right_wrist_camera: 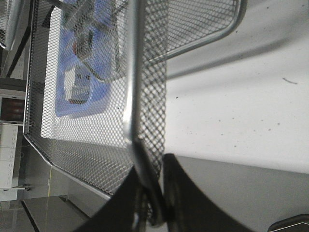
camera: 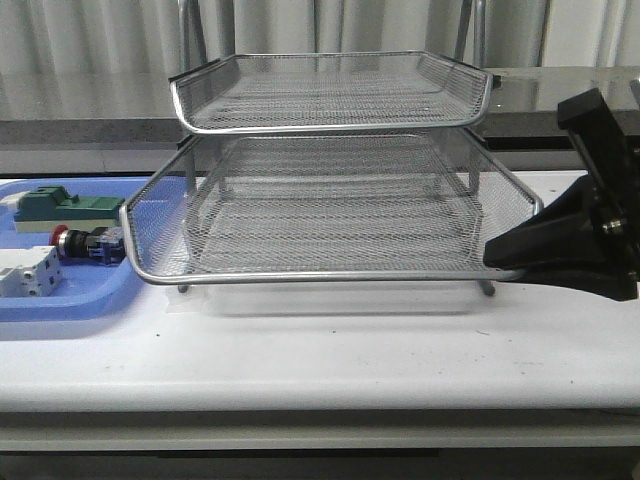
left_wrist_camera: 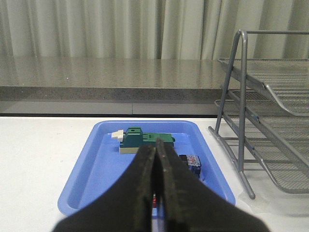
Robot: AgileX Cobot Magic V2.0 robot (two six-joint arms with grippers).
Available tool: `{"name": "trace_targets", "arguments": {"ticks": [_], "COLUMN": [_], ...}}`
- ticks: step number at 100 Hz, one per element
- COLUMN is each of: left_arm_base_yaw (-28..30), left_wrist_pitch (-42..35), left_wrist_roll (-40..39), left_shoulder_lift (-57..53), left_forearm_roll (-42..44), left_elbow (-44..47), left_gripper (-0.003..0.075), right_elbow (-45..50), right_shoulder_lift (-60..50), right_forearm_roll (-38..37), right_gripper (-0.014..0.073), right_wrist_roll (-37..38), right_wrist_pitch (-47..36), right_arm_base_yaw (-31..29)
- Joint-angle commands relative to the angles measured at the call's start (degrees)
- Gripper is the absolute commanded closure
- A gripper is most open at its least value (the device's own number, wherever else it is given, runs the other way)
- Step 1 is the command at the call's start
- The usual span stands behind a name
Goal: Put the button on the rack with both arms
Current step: 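Pull the middle wire tray outward with the right gripper, then release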
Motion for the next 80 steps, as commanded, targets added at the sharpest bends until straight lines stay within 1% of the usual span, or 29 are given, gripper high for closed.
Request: {"name": "trace_targets", "arguments": {"ticks": [1,10,17,24,36,43,54,61,67,80], "left_arm_base_yaw": [-0.4,-0.4,-0.4,-0.4,-0.4,-0.4,-0.4,-0.4,-0.4,-0.4], "left_wrist_pitch": [-4.6,-4.6,-4.6,-4.6,-4.6,-4.6,-4.6,-4.6,-4.6,-4.6], "left_wrist_roll": [-0.6,-0.6,-0.6,-0.6,-0.6,-0.6,-0.6,-0.6,-0.6,-0.6], "left_shoulder_lift": [-1.3,-1.3,-1.3,-1.3,-1.3,-1.3,-1.3,-1.3,-1.3,-1.3], "left_forearm_roll": [0.0,0.0,0.0,0.0,0.0,0.0,0.0,0.0,0.0,0.0], "left_elbow": [2.8,2.8,2.8,2.8,2.8,2.8,2.8,2.8,2.8,2.8], "left_gripper": [0.074,0.074,0.074,0.074,0.074,0.074,0.074,0.074,0.074,0.074], "right_elbow": [0.1,0.1,0.1,0.1,0.1,0.1,0.1,0.1,0.1,-0.1], "right_shoulder_lift": [-1.7,-2.0,-2.3,-3.0,-5.1,-6.8,-9.7,-12.0,-14.2,-19.6], "right_forearm_roll": [-2.2,-2.2,-2.1,-2.1,-2.2,-2.6,-5.5,-9.1,-13.3,-25.6], "right_gripper": [0.0655,0.064,0.0592,0.0503,0.0286,0.0205,0.0203,0.0203,0.0203,0.0203], "right_wrist_roll": [0.4,0.4,0.0,-1.0,-1.5,-1.5,-1.0,1.7,5.6,15.7], "right_wrist_pitch": [1.3,0.1,-0.8,-1.1,-1.2,-1.1,-1.5,-2.7,-4.1,-6.4], "right_arm_base_yaw": [0.0,0.0,0.0,0.0,0.0,0.0,0.0,0.0,0.0,0.0]}}
